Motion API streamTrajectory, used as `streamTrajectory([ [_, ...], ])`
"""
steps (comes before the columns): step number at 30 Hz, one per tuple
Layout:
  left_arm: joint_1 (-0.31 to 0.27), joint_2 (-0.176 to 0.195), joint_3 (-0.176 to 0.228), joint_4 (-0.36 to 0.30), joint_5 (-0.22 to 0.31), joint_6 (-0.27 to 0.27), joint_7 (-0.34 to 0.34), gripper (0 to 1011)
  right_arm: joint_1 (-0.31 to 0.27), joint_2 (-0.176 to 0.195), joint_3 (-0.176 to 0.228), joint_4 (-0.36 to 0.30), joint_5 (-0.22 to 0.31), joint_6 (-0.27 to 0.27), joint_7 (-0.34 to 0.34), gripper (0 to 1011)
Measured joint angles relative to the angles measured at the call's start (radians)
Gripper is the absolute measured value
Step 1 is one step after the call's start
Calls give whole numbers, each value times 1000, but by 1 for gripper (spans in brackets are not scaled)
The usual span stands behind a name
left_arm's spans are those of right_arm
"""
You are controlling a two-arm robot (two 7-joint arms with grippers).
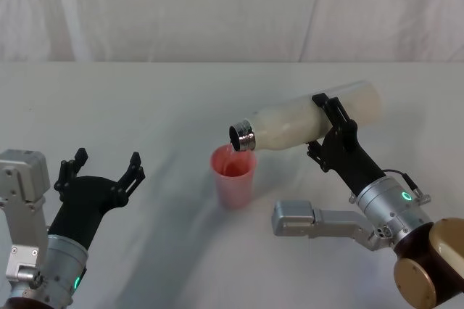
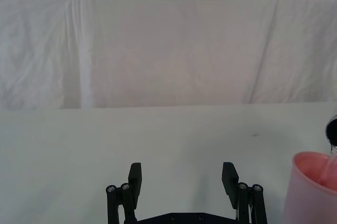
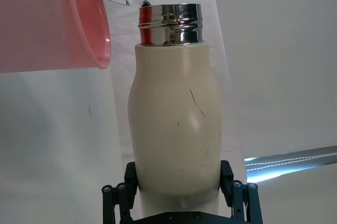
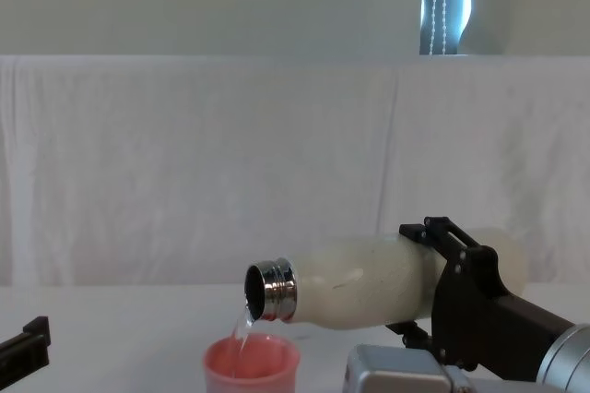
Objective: Grasp the thermos with one hand and pour water into the cup lid.
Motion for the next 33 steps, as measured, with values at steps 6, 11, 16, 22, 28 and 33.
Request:
streamTrajectory([
  [6,0,0,0,0,0,0,0,1001,0,0,-1,-1,0,0,0,957],
  [11,0,0,0,0,0,0,0,1001,0,1,-1,-1,0,0,0,957],
  [16,0,0,0,0,0,0,0,1001,-1,1,0,-1,0,1,-1,957],
  [22,0,0,0,0,0,0,0,1001,-3,1,1,-1,2,2,-1,957],
  [28,0,0,0,0,0,0,0,1001,-3,2,1,-1,2,2,-1,957],
  [33,0,0,0,0,0,0,0,1001,-3,3,1,-2,2,3,1,957],
])
